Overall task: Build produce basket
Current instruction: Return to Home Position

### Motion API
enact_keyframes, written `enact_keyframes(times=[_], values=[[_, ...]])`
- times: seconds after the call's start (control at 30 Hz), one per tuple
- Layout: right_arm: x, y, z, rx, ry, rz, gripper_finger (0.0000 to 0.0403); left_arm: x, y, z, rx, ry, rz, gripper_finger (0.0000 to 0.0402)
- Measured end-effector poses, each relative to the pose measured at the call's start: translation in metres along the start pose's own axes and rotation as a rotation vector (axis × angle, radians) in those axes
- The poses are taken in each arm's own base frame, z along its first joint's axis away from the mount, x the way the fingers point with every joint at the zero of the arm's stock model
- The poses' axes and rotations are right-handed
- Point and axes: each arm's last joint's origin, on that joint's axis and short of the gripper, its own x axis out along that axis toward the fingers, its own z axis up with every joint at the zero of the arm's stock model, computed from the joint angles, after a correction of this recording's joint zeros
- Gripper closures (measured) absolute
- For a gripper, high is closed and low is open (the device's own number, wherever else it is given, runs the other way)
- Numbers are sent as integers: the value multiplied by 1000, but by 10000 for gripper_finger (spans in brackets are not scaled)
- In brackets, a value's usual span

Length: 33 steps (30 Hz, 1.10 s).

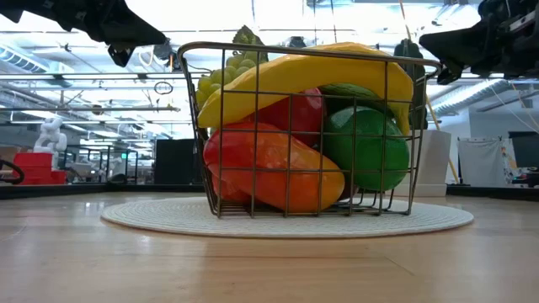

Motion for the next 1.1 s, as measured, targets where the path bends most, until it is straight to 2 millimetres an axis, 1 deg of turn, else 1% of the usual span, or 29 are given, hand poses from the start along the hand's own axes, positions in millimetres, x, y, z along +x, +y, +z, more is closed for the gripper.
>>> enact_keyframes(times=[0.17,0.33,0.77,0.87,1.1], values=[[-6,0,-1,-4,11,-4,403,0,0,2,2,-16,-3,400],[-6,0,-5,-4,51,2,403,0,0,2,4,-16,-3,399],[-8,1,-22,-9,225,11,403,0,0,1,12,-12,-2,396],[-7,0,-23,-33,235,-6,403,-1,0,2,15,-18,-6,399],[-7,1,-20,-60,205,19,403,-12,-2,2,56,-62,-33,399]])
